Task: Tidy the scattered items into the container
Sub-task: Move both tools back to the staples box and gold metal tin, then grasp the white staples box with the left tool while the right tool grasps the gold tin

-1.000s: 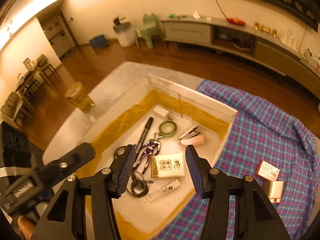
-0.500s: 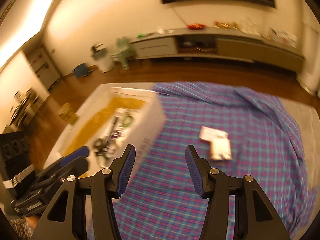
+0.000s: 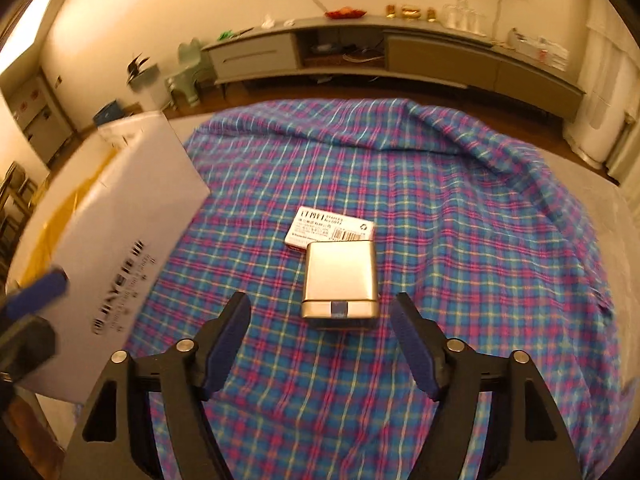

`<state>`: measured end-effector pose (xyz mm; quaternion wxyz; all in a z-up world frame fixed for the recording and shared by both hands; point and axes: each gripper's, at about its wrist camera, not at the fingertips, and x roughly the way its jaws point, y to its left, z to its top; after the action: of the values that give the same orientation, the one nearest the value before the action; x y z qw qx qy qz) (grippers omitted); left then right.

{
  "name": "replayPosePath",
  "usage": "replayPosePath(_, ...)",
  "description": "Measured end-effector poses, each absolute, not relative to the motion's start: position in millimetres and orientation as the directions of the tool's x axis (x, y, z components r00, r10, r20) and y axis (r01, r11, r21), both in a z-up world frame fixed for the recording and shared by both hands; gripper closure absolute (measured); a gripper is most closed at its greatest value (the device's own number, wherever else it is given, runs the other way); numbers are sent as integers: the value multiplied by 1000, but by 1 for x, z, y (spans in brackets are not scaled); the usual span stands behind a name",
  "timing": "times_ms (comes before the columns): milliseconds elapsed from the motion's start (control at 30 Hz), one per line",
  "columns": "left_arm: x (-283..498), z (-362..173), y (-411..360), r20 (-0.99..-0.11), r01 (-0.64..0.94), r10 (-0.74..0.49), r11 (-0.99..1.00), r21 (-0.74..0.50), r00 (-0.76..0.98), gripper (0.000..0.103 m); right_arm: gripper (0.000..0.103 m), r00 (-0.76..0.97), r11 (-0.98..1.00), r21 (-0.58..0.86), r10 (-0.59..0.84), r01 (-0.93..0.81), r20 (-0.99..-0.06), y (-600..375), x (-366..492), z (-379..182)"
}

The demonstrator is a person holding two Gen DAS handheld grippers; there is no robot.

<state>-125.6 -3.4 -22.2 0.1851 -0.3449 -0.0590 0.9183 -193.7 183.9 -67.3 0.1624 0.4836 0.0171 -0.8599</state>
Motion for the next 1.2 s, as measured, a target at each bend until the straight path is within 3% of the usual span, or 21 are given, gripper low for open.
replayPosePath(100,-146,-29,14,-635,-336,373,-923,-185,-676,49,31,-471,-940,110,-261,324,-843,185,-207,-86)
replayPosePath(133,-154,-33,20,-646,-349,383,-918,-188,-660,49,51,-460,-940,115,-262,322,-848,189,-211,-92)
replayPosePath(167,-160,-38,25,-655,-356,390,-915,-192,-648,48,52,-447,-940,135,-270,312,-852,196,-215,-96)
replayPosePath(467,-232,-96,85,-777,-355,305,-928,-113,-551,46,52,-405,-944,178,-283,278,-869,259,-178,-84)
replayPosePath(700,-263,-116,108,-791,-394,212,-918,39,-573,46,52,-392,-915,282,-382,289,-837,260,-173,-82)
replayPosePath(800,-267,-119,108,-777,-403,220,-914,46,-590,43,52,-387,-911,280,-386,303,-837,254,-173,-84)
replayPosePath(933,-276,-122,99,-783,-401,250,-916,-1,-569,34,52,-385,-913,286,-385,291,-839,255,-173,-85)
replayPosePath(1100,-264,-120,83,-832,-376,327,-913,-155,-449,37,52,-378,-917,278,-375,287,-846,254,-176,-87)
replayPosePath(1200,-242,-118,80,-817,-420,357,-894,-158,-453,35,52,-375,-920,277,-369,277,-850,255,-178,-89)
